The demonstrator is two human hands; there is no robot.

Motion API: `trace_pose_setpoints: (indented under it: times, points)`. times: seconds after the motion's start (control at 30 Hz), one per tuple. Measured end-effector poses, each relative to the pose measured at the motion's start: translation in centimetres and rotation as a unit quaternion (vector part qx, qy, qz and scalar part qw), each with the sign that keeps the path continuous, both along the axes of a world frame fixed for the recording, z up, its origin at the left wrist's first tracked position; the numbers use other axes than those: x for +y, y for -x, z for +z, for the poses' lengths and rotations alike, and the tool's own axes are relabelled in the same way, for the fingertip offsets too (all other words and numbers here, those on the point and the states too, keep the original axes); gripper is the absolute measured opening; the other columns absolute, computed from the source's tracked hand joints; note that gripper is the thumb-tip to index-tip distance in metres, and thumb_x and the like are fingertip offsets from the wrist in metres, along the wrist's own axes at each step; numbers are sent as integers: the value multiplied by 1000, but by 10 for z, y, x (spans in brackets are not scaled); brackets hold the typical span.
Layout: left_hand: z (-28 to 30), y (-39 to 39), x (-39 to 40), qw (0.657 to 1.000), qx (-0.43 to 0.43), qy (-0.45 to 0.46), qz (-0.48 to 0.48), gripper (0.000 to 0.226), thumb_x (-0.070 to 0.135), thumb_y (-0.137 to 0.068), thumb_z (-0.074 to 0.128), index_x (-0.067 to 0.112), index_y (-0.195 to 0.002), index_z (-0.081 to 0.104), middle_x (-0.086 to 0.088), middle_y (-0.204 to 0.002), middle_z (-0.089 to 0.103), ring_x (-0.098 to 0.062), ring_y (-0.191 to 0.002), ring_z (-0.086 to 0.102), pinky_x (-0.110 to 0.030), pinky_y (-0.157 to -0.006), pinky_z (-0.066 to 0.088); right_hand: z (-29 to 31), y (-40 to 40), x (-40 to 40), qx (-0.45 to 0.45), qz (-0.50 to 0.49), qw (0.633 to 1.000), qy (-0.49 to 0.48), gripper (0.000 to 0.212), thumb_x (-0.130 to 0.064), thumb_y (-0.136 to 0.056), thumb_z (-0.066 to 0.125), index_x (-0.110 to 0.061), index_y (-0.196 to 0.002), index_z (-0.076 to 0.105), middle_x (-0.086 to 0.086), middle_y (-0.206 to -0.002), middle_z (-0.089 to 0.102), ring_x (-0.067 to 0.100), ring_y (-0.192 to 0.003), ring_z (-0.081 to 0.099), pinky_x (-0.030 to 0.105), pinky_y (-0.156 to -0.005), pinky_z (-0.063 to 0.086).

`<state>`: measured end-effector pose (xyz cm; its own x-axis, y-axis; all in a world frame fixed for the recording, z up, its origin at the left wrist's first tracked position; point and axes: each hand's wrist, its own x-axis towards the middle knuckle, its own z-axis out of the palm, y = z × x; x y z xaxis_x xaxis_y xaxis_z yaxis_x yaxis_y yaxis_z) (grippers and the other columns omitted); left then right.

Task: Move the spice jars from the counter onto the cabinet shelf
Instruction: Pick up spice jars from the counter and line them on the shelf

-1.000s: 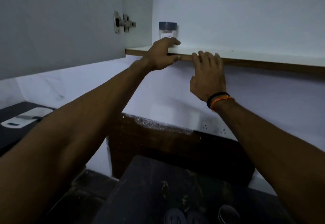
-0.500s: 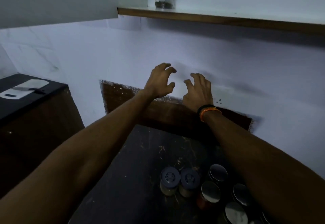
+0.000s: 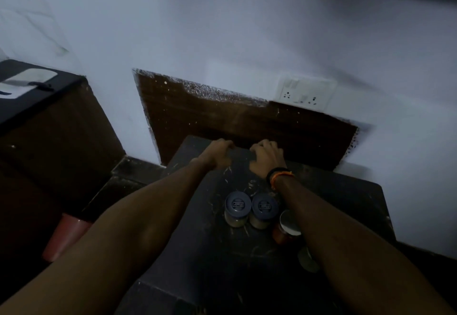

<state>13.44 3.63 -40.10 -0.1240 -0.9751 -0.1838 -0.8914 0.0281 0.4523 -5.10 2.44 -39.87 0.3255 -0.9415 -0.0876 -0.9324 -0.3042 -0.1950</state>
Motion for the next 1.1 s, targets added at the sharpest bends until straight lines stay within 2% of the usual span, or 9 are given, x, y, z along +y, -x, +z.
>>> trace_pose_setpoints:
  times: [0.1, 0.2, 0.3, 0.43, 0.57, 0.73, 0.83, 0.93, 1.1]
  points:
    - [-29, 0, 12, 999, 15, -32, 12, 54, 18, -91, 68, 12, -141, 50, -11, -145, 50, -27, -134, 48, -38, -107, 42, -31, -2, 11, 9, 3, 999, -40, 48, -29, -86, 61, -21, -132, 55, 9, -137, 49, 34, -128, 40, 46, -104, 35]
    - [-52, 0, 26, 998, 19, -63, 15, 50, 11, -90, 65, 12, -139, 52, -11, -139, 54, -27, -127, 52, -37, -100, 45, -58, -3, 24, 15, 0, 996, -83, 50, -29, -85, 60, -22, -134, 53, 8, -137, 51, 32, -127, 41, 45, -104, 35]
    - [-71, -2, 39, 994, 37, -95, 26, 50, 8, -90, 64, 13, -139, 52, -11, -135, 57, -27, -124, 55, -38, -101, 48, -82, -5, 38, 28, 10, 991, -128, 58, -31, -84, 61, -23, -139, 48, 7, -138, 50, 31, -129, 40, 46, -106, 36]
    - [-91, -3, 54, 988, 76, -127, 33, 51, 11, -92, 63, 16, -141, 50, -9, -138, 55, -26, -127, 54, -38, -104, 45, -108, -8, 58, 23, 25, 994, -107, 65, -44, -84, 62, -23, -142, 45, 7, -142, 49, 30, -133, 38, 44, -107, 36]
    - [-102, -1, 62, 984, 104, -136, 44, 49, 10, -94, 61, 18, -140, 49, -8, -138, 55, -26, -129, 52, -41, -108, 44, -122, -12, 69, 34, 24, 995, -91, 86, -66, -74, 67, -24, -145, 41, 7, -141, 47, 29, -133, 37, 44, -108, 35]
    - [-107, -4, 66, 980, 126, -141, 62, 47, 8, -95, 59, 16, -140, 49, -10, -137, 55, -25, -126, 54, -41, -107, 46, -131, -19, 69, 48, 14, 995, -85, 97, -70, -70, 68, -23, -148, 35, 10, -146, 45, 33, -141, 27, 49, -115, 26]
    - [-108, -4, 69, 974, 150, -147, 78, 45, 8, -95, 59, 15, -138, 51, -9, -135, 56, -24, -124, 55, -35, -101, 47, -135, -22, 70, 37, -1, 996, -79, 96, -68, -69, 71, -21, -145, 36, 10, -144, 49, 34, -142, 25, 49, -116, 25]
    - [-111, -4, 72, 968, 174, -147, 104, 43, 5, -94, 59, 13, -136, 54, -9, -132, 58, -24, -122, 56, -28, -92, 45, -136, -25, 70, 29, 5, 997, -68, 87, -63, -68, 73, -21, -137, 40, 11, -134, 55, 32, -134, 33, 45, -109, 33]
    - [-110, -9, 72, 947, 241, -135, 165, 36, 9, -98, 54, 11, -133, 56, -9, -128, 61, -20, -115, 59, -32, -96, 49, -126, -26, 69, -33, -9, 997, -64, 78, -60, -59, 73, -27, -126, 49, 6, -115, 60, 28, -118, 39, 42, -96, 40]
